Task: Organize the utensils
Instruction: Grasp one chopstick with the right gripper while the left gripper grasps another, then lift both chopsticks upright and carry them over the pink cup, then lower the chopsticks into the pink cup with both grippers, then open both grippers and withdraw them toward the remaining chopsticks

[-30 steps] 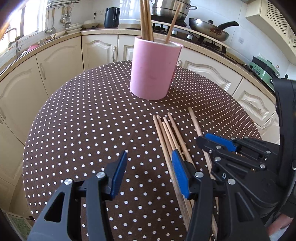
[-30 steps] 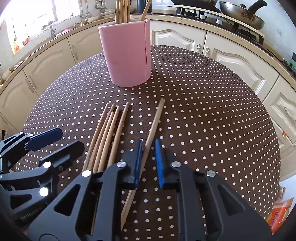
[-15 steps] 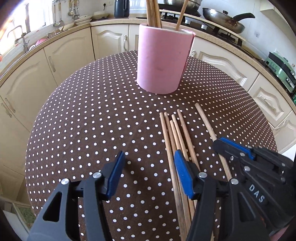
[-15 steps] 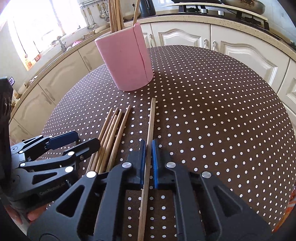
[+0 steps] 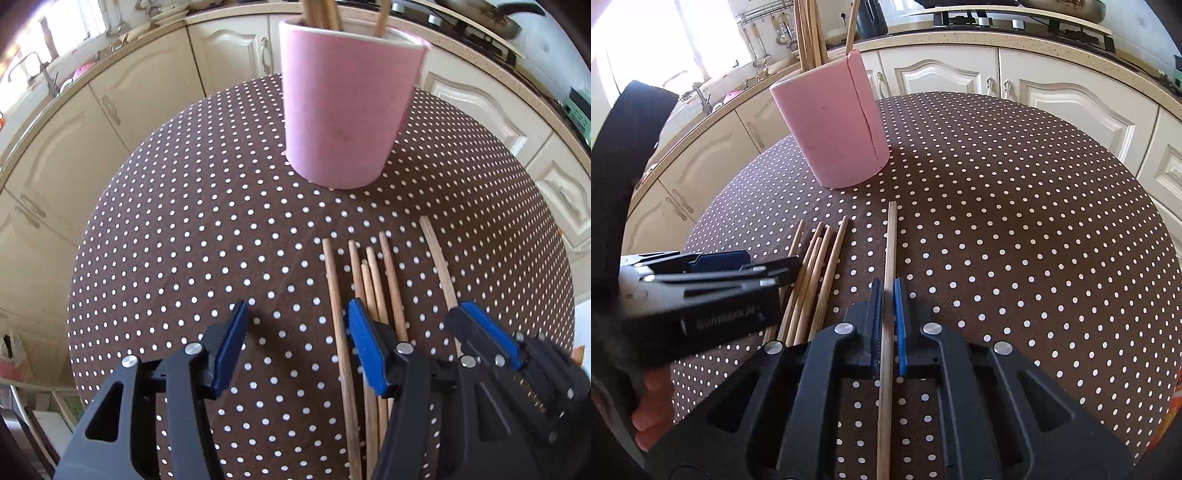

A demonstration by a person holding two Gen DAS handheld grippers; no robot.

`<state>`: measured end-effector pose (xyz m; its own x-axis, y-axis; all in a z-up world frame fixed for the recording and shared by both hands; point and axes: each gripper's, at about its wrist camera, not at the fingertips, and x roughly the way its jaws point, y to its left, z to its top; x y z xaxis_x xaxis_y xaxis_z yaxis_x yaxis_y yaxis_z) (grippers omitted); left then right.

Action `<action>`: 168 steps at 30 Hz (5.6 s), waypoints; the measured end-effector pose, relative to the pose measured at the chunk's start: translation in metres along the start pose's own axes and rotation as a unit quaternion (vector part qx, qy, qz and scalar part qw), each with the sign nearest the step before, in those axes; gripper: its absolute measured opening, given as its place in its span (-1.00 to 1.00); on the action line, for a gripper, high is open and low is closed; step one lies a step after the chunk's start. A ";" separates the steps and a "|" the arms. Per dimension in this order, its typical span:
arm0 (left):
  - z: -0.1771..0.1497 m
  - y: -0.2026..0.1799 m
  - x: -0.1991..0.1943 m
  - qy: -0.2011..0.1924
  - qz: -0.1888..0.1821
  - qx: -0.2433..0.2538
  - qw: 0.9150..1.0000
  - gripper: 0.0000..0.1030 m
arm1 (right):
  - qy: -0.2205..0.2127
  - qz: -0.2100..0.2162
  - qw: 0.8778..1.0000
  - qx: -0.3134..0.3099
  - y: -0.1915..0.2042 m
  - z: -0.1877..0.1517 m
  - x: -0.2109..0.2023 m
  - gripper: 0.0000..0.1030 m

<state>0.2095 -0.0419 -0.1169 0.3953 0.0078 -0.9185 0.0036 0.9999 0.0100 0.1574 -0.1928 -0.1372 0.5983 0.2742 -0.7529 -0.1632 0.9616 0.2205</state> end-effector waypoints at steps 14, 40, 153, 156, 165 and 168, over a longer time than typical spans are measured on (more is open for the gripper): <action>0.014 0.055 0.004 -0.065 -0.110 -0.095 0.987 -0.90 | -0.058 0.036 0.997 0.036 -0.010 0.015 -0.007 -0.88; 0.018 0.035 -0.158 -0.336 -0.064 -0.067 0.937 -0.90 | -0.289 0.077 0.954 0.022 0.008 0.076 -0.119 -0.89; -0.064 0.032 -0.156 -0.387 -0.061 0.023 0.920 0.02 | -0.180 0.006 0.983 -0.026 -0.004 0.054 -0.089 0.58; -0.074 0.031 -0.139 -0.358 -0.064 0.023 0.931 0.02 | -0.142 -0.008 0.989 -0.026 -0.006 0.037 -0.075 0.58; -0.098 0.038 -0.087 -0.276 -0.050 0.019 0.960 0.02 | -0.066 -0.026 0.997 -0.033 -0.006 0.000 -0.044 0.58; -0.102 0.042 -0.076 -0.253 -0.050 0.012 0.966 0.02 | -0.052 -0.031 0.998 -0.036 -0.003 -0.006 -0.037 0.58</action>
<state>0.0859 0.0007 -0.0874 0.7901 -0.0988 -0.6050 0.0829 0.9951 -0.0542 0.1309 -0.2060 -0.1138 0.6863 0.2154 -0.6947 -0.1776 0.9759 0.1272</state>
